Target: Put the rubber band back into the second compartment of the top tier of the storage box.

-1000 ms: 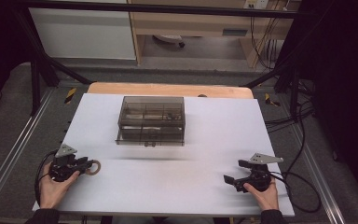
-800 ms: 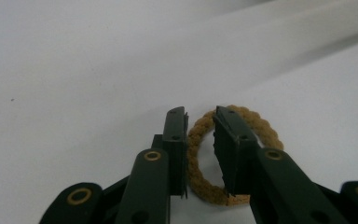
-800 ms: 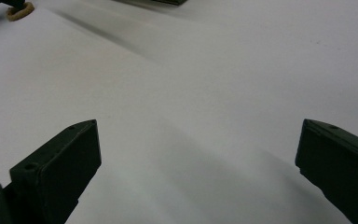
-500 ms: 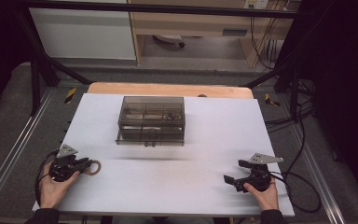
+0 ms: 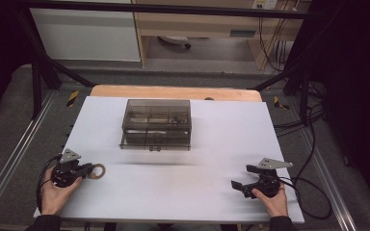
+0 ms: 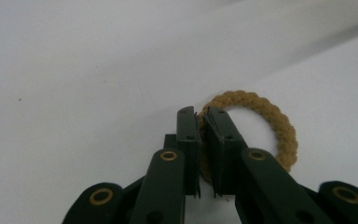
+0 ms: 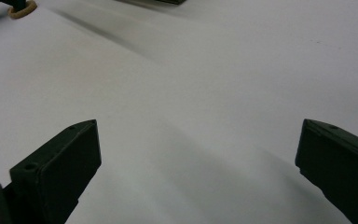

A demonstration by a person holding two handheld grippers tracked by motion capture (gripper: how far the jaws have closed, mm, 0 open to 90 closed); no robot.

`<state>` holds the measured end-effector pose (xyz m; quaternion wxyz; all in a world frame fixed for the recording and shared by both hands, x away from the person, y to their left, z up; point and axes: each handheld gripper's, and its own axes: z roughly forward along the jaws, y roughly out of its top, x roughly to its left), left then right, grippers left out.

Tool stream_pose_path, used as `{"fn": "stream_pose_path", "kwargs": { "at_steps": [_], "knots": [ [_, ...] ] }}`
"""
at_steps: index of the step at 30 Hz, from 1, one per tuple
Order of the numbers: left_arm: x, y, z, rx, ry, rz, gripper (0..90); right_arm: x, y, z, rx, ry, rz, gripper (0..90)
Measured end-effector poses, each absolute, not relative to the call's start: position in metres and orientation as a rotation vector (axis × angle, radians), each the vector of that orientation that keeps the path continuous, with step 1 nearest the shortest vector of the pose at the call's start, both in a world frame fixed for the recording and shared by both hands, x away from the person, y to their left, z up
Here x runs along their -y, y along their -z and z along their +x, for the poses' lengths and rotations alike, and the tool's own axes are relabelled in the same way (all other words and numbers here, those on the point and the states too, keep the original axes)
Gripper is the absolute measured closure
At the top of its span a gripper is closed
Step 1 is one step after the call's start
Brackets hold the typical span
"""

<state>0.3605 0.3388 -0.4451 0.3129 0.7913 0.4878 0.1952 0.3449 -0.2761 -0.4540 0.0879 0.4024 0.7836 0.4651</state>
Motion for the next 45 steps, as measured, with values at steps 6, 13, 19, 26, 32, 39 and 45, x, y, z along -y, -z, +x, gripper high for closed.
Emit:
{"fn": "stream_pose_path", "kwargs": {
  "at_steps": [6, 13, 19, 26, 32, 39, 45],
  "knots": [
    [-0.34, 0.445, 0.36, -1.291, -0.51, 2.079, 84.3, 0.276, 0.454, 0.345, -2.332, -1.385, 1.195, 0.7],
    [-0.34, 0.445, 0.36, -1.291, -0.504, 2.069, 84.9, 0.276, 0.454, 0.345, -2.334, -1.385, 1.198, 0.7],
    [-0.341, 0.442, 0.358, -1.279, -0.503, 2.052, 85.1, 0.276, 0.454, 0.345, -2.336, -1.384, 1.199, 0.7],
    [-0.342, 0.438, 0.356, -1.273, -0.505, 2.034, 85.2, 0.276, 0.454, 0.345, -2.337, -1.383, 1.199, 0.7],
    [-0.344, 0.436, 0.354, -1.28, -0.495, 2.014, 85.2, 0.276, 0.454, 0.345, -2.337, -1.384, 1.2, 0.7],
    [-0.344, 0.431, 0.352, -1.268, -0.505, 1.993, 85.2, 0.277, 0.454, 0.345, -2.337, -1.383, 1.196, 0.7],
    [-0.344, 0.426, 0.35, -1.269, -0.5, 1.969, 85.2, 0.277, 0.454, 0.345, -2.337, -1.381, 1.197, 0.7]
  ]
}}
